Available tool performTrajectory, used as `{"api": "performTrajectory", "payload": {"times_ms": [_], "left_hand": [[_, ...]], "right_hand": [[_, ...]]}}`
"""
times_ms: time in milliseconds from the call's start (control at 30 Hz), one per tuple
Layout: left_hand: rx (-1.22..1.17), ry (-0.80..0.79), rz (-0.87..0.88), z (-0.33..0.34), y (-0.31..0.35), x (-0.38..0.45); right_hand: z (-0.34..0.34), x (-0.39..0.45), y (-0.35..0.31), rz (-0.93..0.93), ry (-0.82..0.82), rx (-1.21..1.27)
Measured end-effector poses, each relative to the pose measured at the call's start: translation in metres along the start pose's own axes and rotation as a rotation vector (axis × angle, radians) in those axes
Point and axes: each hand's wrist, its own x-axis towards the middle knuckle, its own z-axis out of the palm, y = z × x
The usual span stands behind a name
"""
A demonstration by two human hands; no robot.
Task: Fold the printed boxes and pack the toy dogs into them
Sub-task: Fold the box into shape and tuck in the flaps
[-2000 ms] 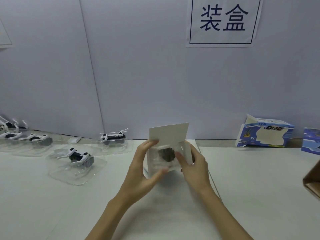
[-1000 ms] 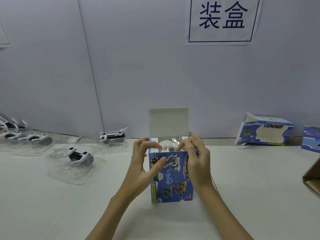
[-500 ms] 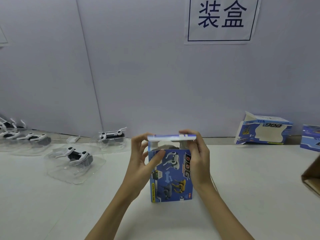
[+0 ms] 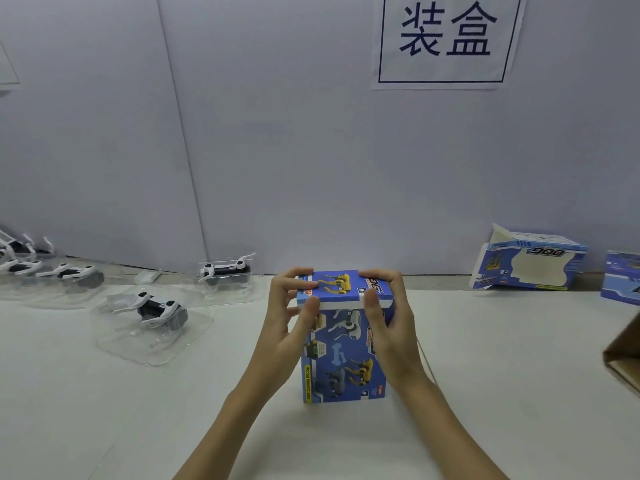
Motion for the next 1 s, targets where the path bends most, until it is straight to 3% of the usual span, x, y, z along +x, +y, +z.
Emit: {"api": "performTrajectory", "payload": {"times_ms": [200,267,367,467,533,733,1000], "left_hand": [[0.003,0.036,0.025,0.006,-0.006,-0.001],[0.035,0.123,0.079,0.010,-0.009,-0.004],[0.296,0.276,0.183,0.008,-0.016,-0.010],[0.682,0.192,0.316,0.008,-0.017,-0.013],[0.820,0.159,0.320,0.011,-0.016,-0.012],[0.912,0.161,0.347,-0.008,-0.014,-0.005],[0.998,0.005,0.414,-0.027,-0.026,0.001]], "right_hand": [[-0.001,0.001,0.003,-0.021,0.025,-0.083],[0.003,-0.002,0.003,-0.052,0.089,-0.139],[0.013,-0.004,0.002,-0.043,0.235,-0.119],[0.018,-0.005,-0.002,0.074,0.294,0.135],[0.021,-0.006,-0.002,0.125,0.257,0.184],[0.026,-0.006,0.008,0.263,-0.078,0.088],[0.017,-0.001,0.016,0.286,-0.041,-0.061]]}}
